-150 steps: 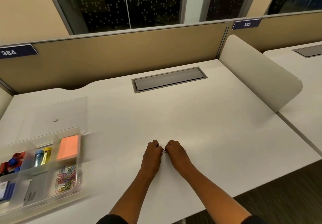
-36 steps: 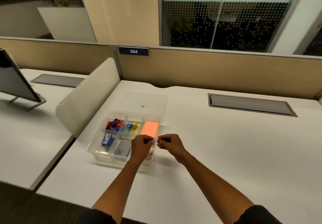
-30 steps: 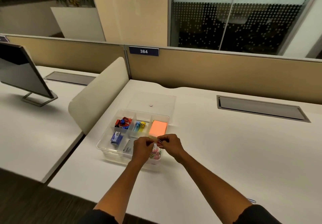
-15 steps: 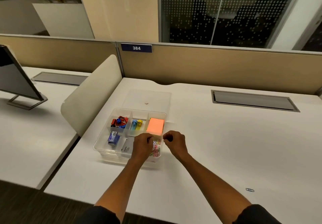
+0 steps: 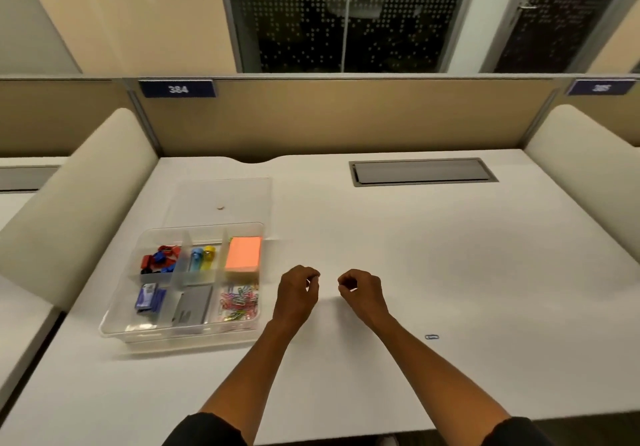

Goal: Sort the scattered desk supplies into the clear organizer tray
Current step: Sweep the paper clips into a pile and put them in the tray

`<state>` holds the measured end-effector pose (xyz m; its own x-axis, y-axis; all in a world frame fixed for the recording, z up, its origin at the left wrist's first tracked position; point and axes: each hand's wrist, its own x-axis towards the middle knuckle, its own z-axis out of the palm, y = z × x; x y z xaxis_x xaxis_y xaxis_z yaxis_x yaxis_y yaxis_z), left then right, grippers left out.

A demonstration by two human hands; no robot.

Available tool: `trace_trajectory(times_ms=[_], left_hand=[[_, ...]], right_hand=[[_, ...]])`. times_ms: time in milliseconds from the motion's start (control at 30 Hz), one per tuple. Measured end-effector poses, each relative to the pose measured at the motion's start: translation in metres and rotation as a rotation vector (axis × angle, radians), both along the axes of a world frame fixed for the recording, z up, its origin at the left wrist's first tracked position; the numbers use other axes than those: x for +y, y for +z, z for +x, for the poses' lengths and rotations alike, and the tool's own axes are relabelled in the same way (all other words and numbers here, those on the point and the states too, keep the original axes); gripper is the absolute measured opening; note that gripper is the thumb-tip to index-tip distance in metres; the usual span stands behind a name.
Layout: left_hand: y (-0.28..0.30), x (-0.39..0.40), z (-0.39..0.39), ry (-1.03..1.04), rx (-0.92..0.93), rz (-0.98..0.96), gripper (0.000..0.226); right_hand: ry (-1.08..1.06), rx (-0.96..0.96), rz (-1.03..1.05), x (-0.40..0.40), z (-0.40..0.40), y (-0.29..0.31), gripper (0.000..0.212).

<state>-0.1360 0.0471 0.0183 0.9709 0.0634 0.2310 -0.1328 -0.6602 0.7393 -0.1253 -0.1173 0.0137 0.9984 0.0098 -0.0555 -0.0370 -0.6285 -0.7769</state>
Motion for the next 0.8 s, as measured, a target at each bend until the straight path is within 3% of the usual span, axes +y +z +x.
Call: trace_trajectory(times_ms=[300,433,567,633,800], left_hand=[[-0.027,-0.077,-0.004,-0.308,0.196,0.060,0.013],[-0.040,-0.102,-0.006,-0.412,0.153,0.133,0.020],[-0.052,-0.119,-0.004,-0.457,0.034,0.325,0.050],[-0.053,-0.126,-0.004,-0.493,0.109,0.443,0.065],[-0.055,-0.137,-0.001,-0.484,0.146,0.645,0.070]], right_hand=[[-0.072,0.058,-0.205,-0.110,-0.031,-0.020,0.021],[-0.045,0.088,-0.262,-0.151,-0.047,-0.026,0.027],[0.011,0.124,-0.267,-0.179,-0.057,-0.024,0.037],[0.063,0.154,-0.255,-0.190,-0.060,-0.022,0.039],[0.129,0.183,-0.254,-0.206,-0.063,-0.018,0.029]])
